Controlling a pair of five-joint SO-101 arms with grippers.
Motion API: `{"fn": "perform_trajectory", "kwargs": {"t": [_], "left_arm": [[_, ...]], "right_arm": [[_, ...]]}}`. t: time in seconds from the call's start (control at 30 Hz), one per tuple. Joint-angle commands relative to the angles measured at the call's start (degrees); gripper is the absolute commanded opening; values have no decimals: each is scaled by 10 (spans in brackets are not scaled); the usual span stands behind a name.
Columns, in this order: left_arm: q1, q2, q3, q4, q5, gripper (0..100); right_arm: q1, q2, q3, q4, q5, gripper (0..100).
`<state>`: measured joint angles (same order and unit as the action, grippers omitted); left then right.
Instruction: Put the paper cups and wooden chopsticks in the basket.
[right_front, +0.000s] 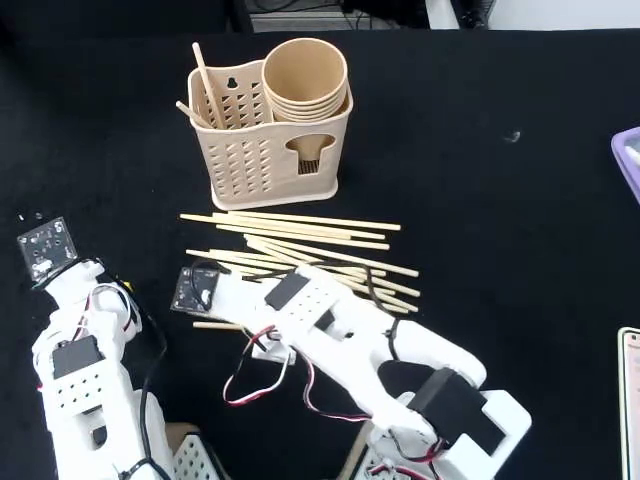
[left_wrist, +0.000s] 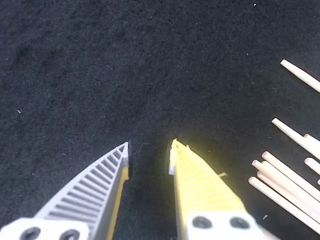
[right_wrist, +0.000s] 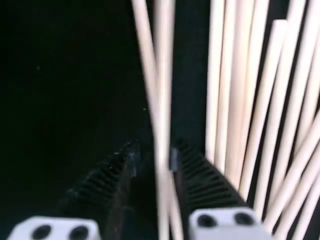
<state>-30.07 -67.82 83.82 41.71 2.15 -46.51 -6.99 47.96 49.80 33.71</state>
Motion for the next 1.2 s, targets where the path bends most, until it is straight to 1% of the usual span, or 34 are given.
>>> {"fn": "perform_trajectory", "kwargs": {"t": [0.0, 0.27, 0.5, 0.6, 0.8, 0.9, 1.03, 1.1, 1.17], "left_arm": [[-1, -9, -22, -9, -1, 145], [-2, -9, -22, -9, -1, 145], [-2, -9, -22, -9, -1, 145], [-3, -9, -22, -9, -1, 145], [-1, -9, -22, -9, -1, 145], [0, -9, -22, -9, -1, 145], [0, -9, -23, -9, -1, 145], [0, -9, -23, -9, -1, 145], [0, -9, -23, -9, 0, 145]], "right_arm": [[-4, 4, -22, -23, -3, 14], [49, -1, -25, -27, -3, 11], [49, -1, -26, -32, -3, 11], [64, -12, -45, -10, -4, 11], [128, -116, -81, 45, -8, 11], [142, -182, -77, 62, -9, 11], [141, -258, -79, 84, -9, 11], [142, -298, -87, 77, -29, 11], [142, -335, -109, 60, -75, 11]]}}
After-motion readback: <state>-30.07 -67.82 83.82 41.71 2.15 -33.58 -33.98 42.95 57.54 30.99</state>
